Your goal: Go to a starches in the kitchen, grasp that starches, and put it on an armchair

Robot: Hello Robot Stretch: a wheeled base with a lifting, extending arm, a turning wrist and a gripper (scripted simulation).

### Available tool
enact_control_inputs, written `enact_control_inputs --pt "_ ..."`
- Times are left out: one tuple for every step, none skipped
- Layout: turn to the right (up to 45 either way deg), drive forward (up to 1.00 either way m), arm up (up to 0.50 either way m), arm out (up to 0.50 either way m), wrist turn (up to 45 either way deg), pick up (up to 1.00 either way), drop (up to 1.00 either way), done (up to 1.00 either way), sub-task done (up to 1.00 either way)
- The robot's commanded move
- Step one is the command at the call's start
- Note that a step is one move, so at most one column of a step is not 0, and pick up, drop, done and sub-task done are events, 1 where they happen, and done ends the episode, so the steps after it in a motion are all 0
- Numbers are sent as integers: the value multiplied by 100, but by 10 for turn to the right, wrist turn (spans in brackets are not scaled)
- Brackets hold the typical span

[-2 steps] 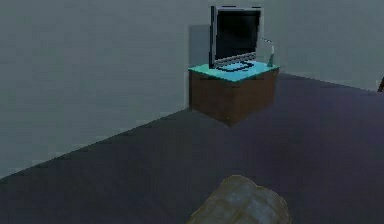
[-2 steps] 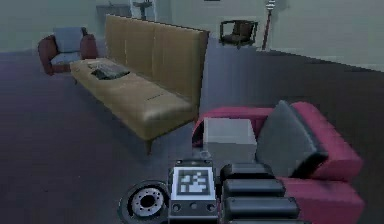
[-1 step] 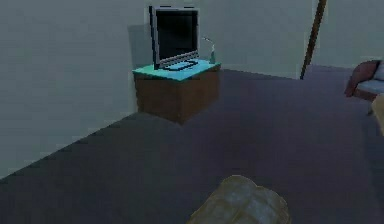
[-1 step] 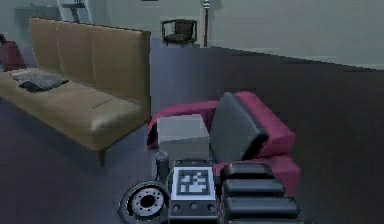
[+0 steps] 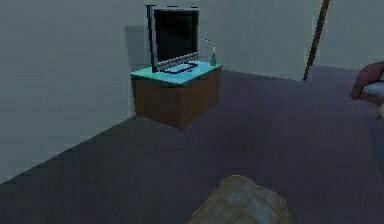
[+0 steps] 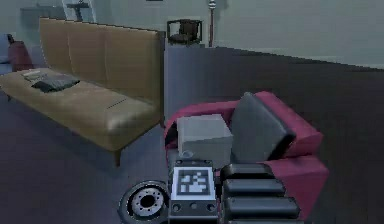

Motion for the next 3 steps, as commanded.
enact_control_inputs --pt "300 0 0 0 0 0 0 0 0" --pt "0 70 0 0 0 0 0 0 0" --pt "60 0 0 0 0 0 0 0 0"
